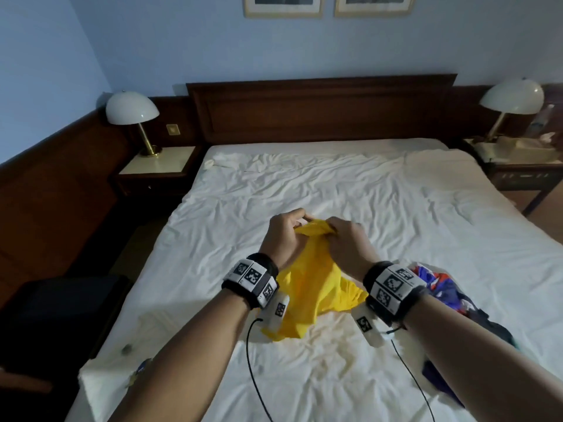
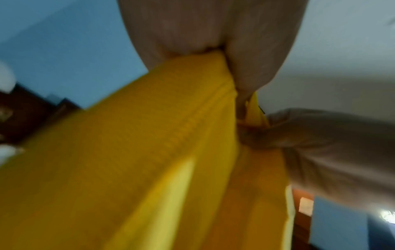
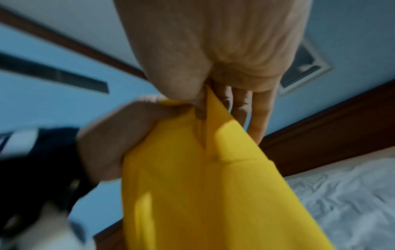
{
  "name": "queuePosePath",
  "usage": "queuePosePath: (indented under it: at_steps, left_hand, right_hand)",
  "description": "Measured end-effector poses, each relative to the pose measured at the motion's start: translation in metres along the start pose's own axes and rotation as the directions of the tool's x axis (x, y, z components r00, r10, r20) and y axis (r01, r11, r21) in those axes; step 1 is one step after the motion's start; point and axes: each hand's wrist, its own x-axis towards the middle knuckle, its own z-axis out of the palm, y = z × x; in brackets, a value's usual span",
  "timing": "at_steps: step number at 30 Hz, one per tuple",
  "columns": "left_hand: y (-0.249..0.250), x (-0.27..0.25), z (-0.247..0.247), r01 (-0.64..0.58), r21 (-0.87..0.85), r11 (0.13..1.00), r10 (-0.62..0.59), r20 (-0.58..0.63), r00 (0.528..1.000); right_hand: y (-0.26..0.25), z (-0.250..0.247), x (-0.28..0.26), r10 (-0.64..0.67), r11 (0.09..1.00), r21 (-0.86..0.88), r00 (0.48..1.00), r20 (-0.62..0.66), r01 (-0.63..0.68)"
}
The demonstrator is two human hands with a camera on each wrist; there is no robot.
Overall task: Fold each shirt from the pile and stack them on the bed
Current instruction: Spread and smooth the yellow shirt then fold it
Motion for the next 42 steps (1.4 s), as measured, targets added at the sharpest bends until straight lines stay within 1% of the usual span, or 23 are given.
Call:
queuePosePath:
  at_steps: [3, 5, 6, 8, 10, 12, 14, 15, 16, 17, 18, 20, 22, 24, 26, 28, 30, 32, 35, 37, 39, 40, 42]
  left_hand:
    - [-0.032, -0.002, -0.011, 0.071, 0.439, 0.896, -0.164, 0.178, 0.970]
    - [-0.060, -0.008, -0.015, 0.206, 0.602, 0.772, -0.332, 0.105, 0.938]
    - [-0.075, -0.009, -0.015, 0.302, 0.542, 0.784, -0.381, 0.037, 0.924]
    - [-0.087, -0.006, -0.022, 0.445, 0.179, 0.877, -0.435, -0.095, 0.895]
    - [-0.082, 0.000, -0.030, 0.396, -0.326, 0.858, -0.472, -0.197, 0.859]
    - [-0.066, 0.003, -0.046, 0.302, -0.527, 0.794, -0.410, -0.098, 0.907]
    - [-0.055, 0.006, -0.066, 0.264, -0.274, 0.925, -0.255, 0.067, 0.965]
    - [-0.057, 0.009, -0.078, 0.219, 0.040, 0.975, -0.223, 0.167, 0.960]
    - [-0.064, 0.012, -0.091, 0.146, 0.382, 0.912, -0.242, 0.216, 0.946]
    - [-0.071, 0.013, -0.106, 0.110, 0.638, 0.762, -0.301, 0.198, 0.933]
    - [-0.082, 0.017, -0.122, 0.137, 0.772, 0.621, -0.355, 0.122, 0.927]
    - [-0.095, 0.025, -0.149, 0.294, 0.834, 0.466, -0.398, -0.100, 0.912]
    - [-0.108, 0.038, -0.174, 0.461, 0.792, 0.400, -0.402, -0.300, 0.865]
    - [-0.123, 0.051, -0.198, 0.606, 0.657, 0.448, -0.404, -0.456, 0.793]
    - [-0.138, 0.066, -0.221, 0.691, 0.413, 0.593, -0.469, -0.521, 0.713]
    - [-0.161, 0.085, -0.243, 0.694, 0.182, 0.696, -0.497, -0.576, 0.649]
    - [-0.130, 0.086, -0.245, 0.642, -0.069, 0.763, -0.549, -0.594, 0.588]
    - [-0.112, 0.081, -0.235, 0.591, -0.237, 0.771, -0.619, -0.495, 0.609]
    - [-0.134, 0.070, -0.223, 0.636, -0.128, 0.761, -0.634, -0.352, 0.688]
    - [-0.143, 0.065, -0.221, 0.618, -0.121, 0.777, -0.611, -0.381, 0.694]
    - [-0.118, 0.056, -0.220, 0.533, -0.220, 0.817, -0.567, -0.473, 0.675]
    - [-0.107, 0.052, -0.220, 0.497, -0.259, 0.828, -0.555, -0.500, 0.665]
    - [-0.092, 0.045, -0.215, 0.468, -0.265, 0.843, -0.538, -0.465, 0.704]
  right_hand:
    - [-0.008, -0.020, 0.020, 0.013, 0.999, 0.039, 0.988, -0.152, -0.007]
    - [-0.013, -0.029, 0.038, 0.053, 0.996, 0.082, 0.979, -0.196, -0.038]
    - [-0.012, -0.032, 0.049, 0.111, 0.987, 0.136, 0.969, -0.222, -0.082]
    - [-0.007, -0.041, 0.072, 0.266, 0.940, 0.284, 0.927, -0.264, -0.188]
    - [0.000, -0.050, 0.089, 0.376, 0.895, 0.347, 0.893, -0.247, -0.280]
    - [0.002, -0.061, 0.099, 0.356, 0.923, 0.248, 0.898, -0.261, -0.294]
    - [0.001, -0.075, 0.101, 0.252, 0.966, 0.130, 0.919, -0.304, -0.222]
    - [0.001, -0.082, 0.101, 0.188, 0.982, 0.048, 0.930, -0.316, -0.182]
    - [0.004, -0.089, 0.101, 0.145, 0.984, -0.050, 0.940, -0.307, -0.168]
    - [0.008, -0.093, 0.100, 0.134, 0.973, -0.146, 0.953, -0.274, -0.179]
    - [0.012, -0.094, 0.097, 0.137, 0.958, -0.218, 0.967, -0.216, -0.185]
    - [0.024, -0.089, 0.090, 0.134, 0.952, -0.265, 0.988, -0.081, -0.151]
    - [0.039, -0.082, 0.082, 0.144, 0.959, -0.245, 0.989, -0.013, -0.143]
    - [0.054, -0.075, 0.074, 0.145, 0.953, -0.267, 0.989, -0.020, -0.145]
    - [0.063, -0.071, 0.070, 0.167, 0.955, -0.227, 0.978, -0.124, -0.192]
    - [0.066, -0.069, 0.070, 0.201, 0.948, -0.193, 0.947, -0.248, -0.252]
    - [0.069, -0.068, 0.074, 0.232, 0.946, -0.135, 0.906, -0.355, -0.295]
    - [0.073, -0.066, 0.078, 0.408, 0.908, 0.083, 0.825, -0.391, -0.410]
    - [0.082, -0.051, 0.074, 0.654, 0.719, 0.421, 0.744, -0.138, -0.554]
    - [0.084, -0.048, 0.074, 0.638, 0.698, 0.517, 0.758, -0.135, -0.495]
    - [0.077, -0.056, 0.080, 0.592, 0.727, 0.592, 0.754, -0.284, -0.347]
    - [0.073, -0.061, 0.084, 0.597, 0.720, 0.630, 0.722, -0.349, -0.290]
    - [0.071, -0.067, 0.091, 0.636, 0.687, 0.693, 0.645, -0.424, -0.221]
